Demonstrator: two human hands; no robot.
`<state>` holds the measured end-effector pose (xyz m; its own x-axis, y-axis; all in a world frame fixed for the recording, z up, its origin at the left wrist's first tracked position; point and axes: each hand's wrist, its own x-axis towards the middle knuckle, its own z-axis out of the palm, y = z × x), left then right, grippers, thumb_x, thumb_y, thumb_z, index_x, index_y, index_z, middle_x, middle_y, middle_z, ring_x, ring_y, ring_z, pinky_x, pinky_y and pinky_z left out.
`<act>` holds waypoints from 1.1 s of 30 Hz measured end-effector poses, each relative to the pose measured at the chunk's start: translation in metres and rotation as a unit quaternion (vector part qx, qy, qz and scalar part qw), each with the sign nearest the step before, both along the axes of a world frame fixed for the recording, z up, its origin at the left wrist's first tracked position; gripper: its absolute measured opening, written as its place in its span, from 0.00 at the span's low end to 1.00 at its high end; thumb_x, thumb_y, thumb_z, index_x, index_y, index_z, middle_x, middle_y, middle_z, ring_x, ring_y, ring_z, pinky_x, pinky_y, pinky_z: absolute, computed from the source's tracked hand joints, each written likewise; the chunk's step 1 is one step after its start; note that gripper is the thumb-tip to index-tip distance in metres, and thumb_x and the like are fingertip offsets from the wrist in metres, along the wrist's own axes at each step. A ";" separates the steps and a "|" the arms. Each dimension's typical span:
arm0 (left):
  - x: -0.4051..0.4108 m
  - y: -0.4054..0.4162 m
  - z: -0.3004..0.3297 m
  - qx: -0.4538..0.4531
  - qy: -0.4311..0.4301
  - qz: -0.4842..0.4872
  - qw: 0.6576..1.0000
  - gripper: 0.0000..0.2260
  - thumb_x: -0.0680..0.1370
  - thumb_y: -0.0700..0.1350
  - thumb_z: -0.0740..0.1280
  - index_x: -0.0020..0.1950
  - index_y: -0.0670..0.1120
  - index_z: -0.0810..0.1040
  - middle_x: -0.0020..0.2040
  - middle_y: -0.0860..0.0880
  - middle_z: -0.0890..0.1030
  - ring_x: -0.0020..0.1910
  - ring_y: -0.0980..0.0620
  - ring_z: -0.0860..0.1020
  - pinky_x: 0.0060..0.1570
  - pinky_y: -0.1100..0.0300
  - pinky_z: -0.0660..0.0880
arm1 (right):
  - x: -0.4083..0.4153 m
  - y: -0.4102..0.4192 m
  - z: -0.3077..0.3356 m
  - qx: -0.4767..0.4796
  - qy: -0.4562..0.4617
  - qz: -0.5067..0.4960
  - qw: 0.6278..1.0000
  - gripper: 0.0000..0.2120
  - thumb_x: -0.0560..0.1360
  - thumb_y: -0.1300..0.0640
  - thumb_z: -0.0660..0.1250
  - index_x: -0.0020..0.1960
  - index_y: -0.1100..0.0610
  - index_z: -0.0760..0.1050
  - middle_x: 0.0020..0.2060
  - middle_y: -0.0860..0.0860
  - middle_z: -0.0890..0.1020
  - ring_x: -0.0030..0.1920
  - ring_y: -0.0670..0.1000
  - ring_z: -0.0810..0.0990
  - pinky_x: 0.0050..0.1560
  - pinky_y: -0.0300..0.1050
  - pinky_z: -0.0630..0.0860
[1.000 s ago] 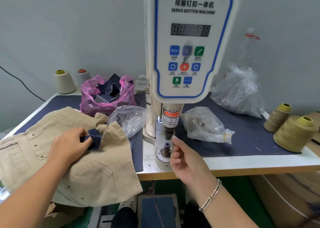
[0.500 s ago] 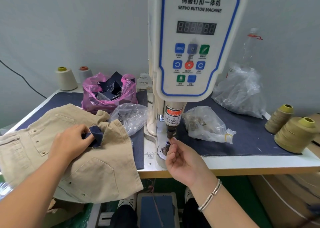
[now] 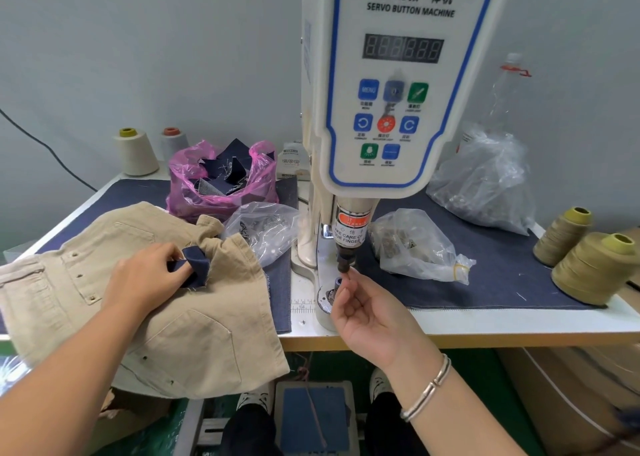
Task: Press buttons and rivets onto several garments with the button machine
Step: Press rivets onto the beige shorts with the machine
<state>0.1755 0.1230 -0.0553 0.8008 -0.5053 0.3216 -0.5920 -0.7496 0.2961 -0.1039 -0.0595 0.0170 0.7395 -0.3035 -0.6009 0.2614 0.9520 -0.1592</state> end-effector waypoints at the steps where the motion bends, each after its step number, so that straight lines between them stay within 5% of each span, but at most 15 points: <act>1: 0.000 0.000 0.000 0.000 0.000 0.000 1.000 0.11 0.75 0.53 0.67 0.36 0.52 0.69 0.38 0.52 0.76 0.40 0.46 0.73 0.39 0.53 0.67 | 0.000 0.000 0.001 0.001 0.001 0.000 1.000 0.14 0.63 0.65 0.72 0.48 0.67 0.79 0.30 0.57 0.80 0.25 0.51 0.80 0.24 0.40 0.77; 9: 0.001 0.000 0.000 -0.005 -0.001 0.004 1.000 0.12 0.75 0.53 0.67 0.35 0.53 0.69 0.38 0.52 0.76 0.39 0.47 0.71 0.38 0.54 0.65 | -0.001 0.001 0.014 0.031 -0.011 -0.004 0.999 0.10 0.64 0.66 0.70 0.45 0.66 0.77 0.26 0.55 0.76 0.21 0.50 0.75 0.22 0.37 0.75; 15: -0.003 0.002 0.004 -0.033 -0.005 -0.041 0.999 0.08 0.74 0.52 0.64 0.38 0.51 0.73 0.38 0.50 0.78 0.39 0.47 0.72 0.38 0.53 0.66 | -0.011 -0.001 0.010 0.008 -0.039 0.022 0.999 0.13 0.77 0.57 0.63 0.48 0.67 0.77 0.26 0.54 0.76 0.22 0.49 0.75 0.22 0.36 0.73; 20: -0.017 0.008 0.028 -0.155 0.018 -0.143 0.977 0.09 0.72 0.48 0.62 0.40 0.43 0.77 0.38 0.49 0.79 0.40 0.44 0.75 0.40 0.53 0.70 | -0.024 0.028 -0.010 -0.147 -0.005 0.066 0.987 0.13 0.73 0.58 0.64 0.55 0.62 0.78 0.27 0.52 0.74 0.24 0.48 0.73 0.22 0.38 0.71; 22: -0.032 0.002 0.054 -0.143 -0.020 -0.249 0.958 0.12 0.73 0.51 0.62 0.40 0.43 0.78 0.37 0.52 0.78 0.38 0.48 0.74 0.39 0.54 0.70 | -0.020 0.041 -0.012 -0.337 0.022 0.111 0.935 0.09 0.75 0.59 0.65 0.53 0.57 0.79 0.30 0.53 0.76 0.29 0.49 0.76 0.28 0.39 0.74; 25: -0.063 -0.018 0.092 -0.026 -0.089 -0.412 0.906 0.11 0.75 0.50 0.62 0.40 0.45 0.79 0.38 0.55 0.74 0.38 0.52 0.72 0.39 0.50 0.70 | 0.001 0.050 -0.003 -0.664 0.075 0.135 0.732 0.10 0.75 0.53 0.68 0.56 0.44 0.76 0.46 0.42 0.80 0.48 0.40 0.79 0.44 0.34 0.76; 27: -0.083 -0.031 0.107 0.028 -0.106 -0.477 0.872 0.07 0.76 0.48 0.64 0.41 0.49 0.79 0.39 0.59 0.71 0.39 0.55 0.70 0.41 0.55 0.66 | 0.015 0.052 0.002 -0.769 0.074 0.160 0.615 0.23 0.71 0.45 0.70 0.64 0.39 0.67 0.56 0.33 0.74 0.59 0.33 0.70 0.54 0.29 0.70; 28: -0.091 -0.035 0.113 0.039 -0.099 -0.501 0.859 0.05 0.76 0.47 0.65 0.42 0.50 0.79 0.39 0.61 0.71 0.39 0.57 0.69 0.42 0.59 0.64 | 0.020 0.053 0.003 -0.787 0.070 0.179 0.587 0.27 0.70 0.44 0.70 0.66 0.40 0.65 0.59 0.34 0.72 0.61 0.33 0.68 0.57 0.30 0.68; 33: -0.101 -0.035 0.132 0.051 -0.004 -0.538 0.841 0.05 0.77 0.52 0.63 0.46 0.54 0.78 0.39 0.64 0.74 0.41 0.67 0.71 0.47 0.71 0.63 | 0.019 0.049 -0.010 -0.761 0.059 0.181 0.620 0.08 0.71 0.50 0.71 0.48 0.50 0.78 0.43 0.49 0.82 0.46 0.48 0.80 0.49 0.49 0.78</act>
<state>0.0745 0.0877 0.0765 -0.1400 -0.9618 0.2353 -0.9461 0.2000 0.2546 -0.0851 -0.0106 0.0069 0.9033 -0.4116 0.1213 -0.0246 -0.3317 -0.9431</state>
